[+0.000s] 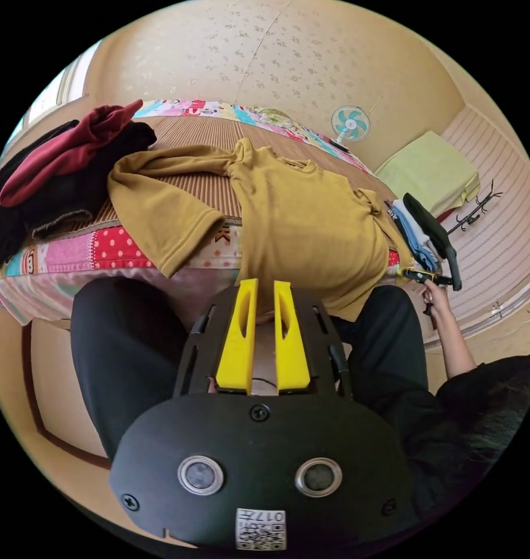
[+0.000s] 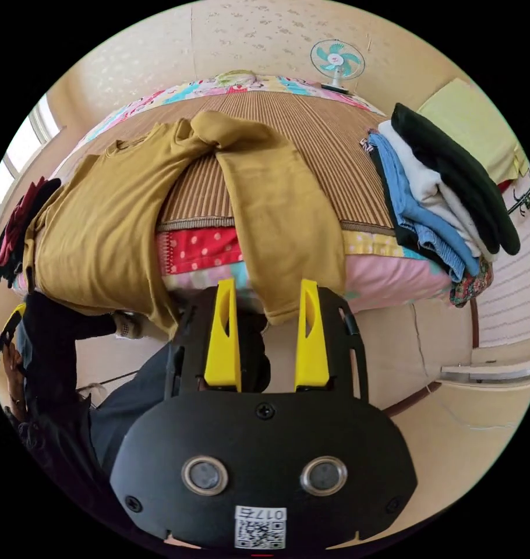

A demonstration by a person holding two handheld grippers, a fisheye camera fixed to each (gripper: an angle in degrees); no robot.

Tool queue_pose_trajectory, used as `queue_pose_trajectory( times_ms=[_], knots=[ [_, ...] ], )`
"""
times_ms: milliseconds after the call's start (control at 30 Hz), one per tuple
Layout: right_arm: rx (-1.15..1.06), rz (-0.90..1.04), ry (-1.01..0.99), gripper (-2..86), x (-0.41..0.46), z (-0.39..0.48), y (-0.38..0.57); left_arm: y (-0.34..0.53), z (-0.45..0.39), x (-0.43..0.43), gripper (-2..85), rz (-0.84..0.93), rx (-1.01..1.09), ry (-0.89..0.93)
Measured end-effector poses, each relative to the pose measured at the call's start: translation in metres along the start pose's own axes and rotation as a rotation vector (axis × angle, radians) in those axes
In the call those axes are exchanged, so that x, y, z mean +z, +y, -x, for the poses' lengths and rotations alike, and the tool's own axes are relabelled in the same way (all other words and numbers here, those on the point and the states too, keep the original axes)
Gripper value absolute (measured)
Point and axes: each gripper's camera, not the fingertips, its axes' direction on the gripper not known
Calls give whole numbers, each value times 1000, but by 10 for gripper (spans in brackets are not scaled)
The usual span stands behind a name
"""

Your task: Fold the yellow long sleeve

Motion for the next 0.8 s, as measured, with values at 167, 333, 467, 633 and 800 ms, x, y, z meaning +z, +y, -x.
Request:
queue_pose_trajectory(
  times_ms=[167, 333, 467, 633, 800],
  knots=[
    [12, 31, -62, 41, -55, -19, 8, -20, 1, -6, 49, -46, 27, 92],
    [9, -254, -801, 31, -215, -118, 39, -42, 13, -11, 51, -127, 75, 247],
    [81, -427, -1051, 29, -275, -208, 50, -51, 26, 2, 59, -131, 136, 372],
    [601, -541, -1408, 30, -195, -344, 90, -44, 47, 17, 66, -33, 104, 482],
    [725, -682, -1345, 30, -202, -292, 81, -54, 57, 7, 68, -44, 122, 581]
  ],
)
